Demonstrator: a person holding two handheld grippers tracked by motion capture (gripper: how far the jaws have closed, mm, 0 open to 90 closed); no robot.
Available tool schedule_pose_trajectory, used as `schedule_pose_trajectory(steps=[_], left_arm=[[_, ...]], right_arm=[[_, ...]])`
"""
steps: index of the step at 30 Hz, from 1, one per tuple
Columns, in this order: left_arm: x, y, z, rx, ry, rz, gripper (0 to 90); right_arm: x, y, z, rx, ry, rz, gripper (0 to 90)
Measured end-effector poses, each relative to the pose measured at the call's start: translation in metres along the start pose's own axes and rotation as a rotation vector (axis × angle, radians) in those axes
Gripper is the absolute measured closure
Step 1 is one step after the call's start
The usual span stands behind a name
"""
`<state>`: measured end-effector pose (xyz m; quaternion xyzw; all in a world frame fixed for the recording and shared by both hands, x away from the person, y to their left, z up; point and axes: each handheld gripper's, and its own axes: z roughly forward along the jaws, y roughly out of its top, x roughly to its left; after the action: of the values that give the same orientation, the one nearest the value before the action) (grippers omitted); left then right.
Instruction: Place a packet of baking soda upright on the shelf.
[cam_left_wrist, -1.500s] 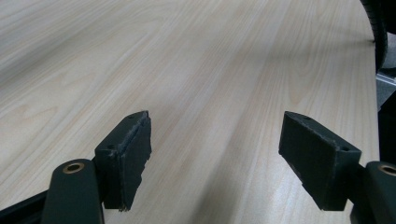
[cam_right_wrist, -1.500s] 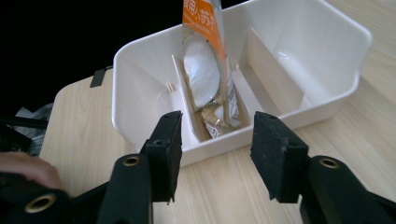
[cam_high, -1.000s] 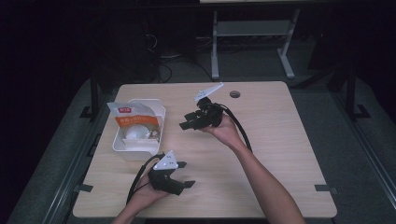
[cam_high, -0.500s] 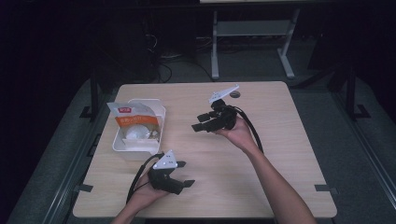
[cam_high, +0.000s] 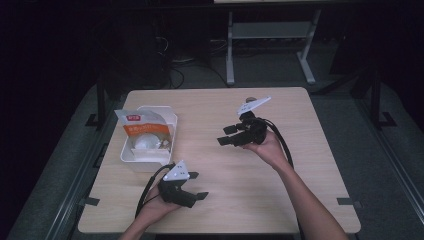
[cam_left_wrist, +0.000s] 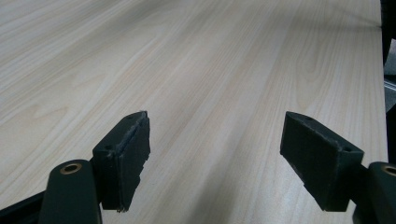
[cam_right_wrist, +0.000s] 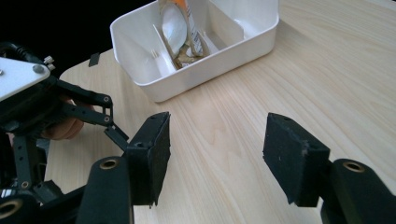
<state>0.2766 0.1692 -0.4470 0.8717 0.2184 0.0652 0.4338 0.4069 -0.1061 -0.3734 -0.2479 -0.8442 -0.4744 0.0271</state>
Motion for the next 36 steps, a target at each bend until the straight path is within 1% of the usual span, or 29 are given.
schedule_pose_trajectory(steps=[5, 14, 18, 22, 27, 36], left_arm=[[0.0, 0.0, 0.0, -0.002, 0.003, -0.002, 23.7], [0.001, 0.0, -0.001, -0.005, 0.007, -0.011, 23.3], [0.001, 0.0, -0.001, -0.004, 0.009, -0.012, 23.2], [0.001, 0.0, -0.001, 0.0, 0.01, -0.01, 23.1], [0.001, 0.0, -0.001, 0.0, 0.01, -0.011, 23.0], [0.001, 0.0, -0.001, -0.002, 0.012, -0.014, 22.7]], right_arm=[[0.001, -0.01, -0.009, -0.001, -0.007, 0.008, 39.1], [0.0, -0.032, -0.026, -0.003, -0.021, 0.039, 38.2], [0.0, -0.037, -0.033, 0.0, -0.022, 0.049, 37.5], [0.002, -0.041, -0.04, -0.005, -0.028, 0.046, 37.5], [0.003, -0.053, -0.047, -0.001, -0.033, 0.057, 37.2], [0.005, -0.072, -0.06, -0.018, -0.046, 0.077, 36.8]])
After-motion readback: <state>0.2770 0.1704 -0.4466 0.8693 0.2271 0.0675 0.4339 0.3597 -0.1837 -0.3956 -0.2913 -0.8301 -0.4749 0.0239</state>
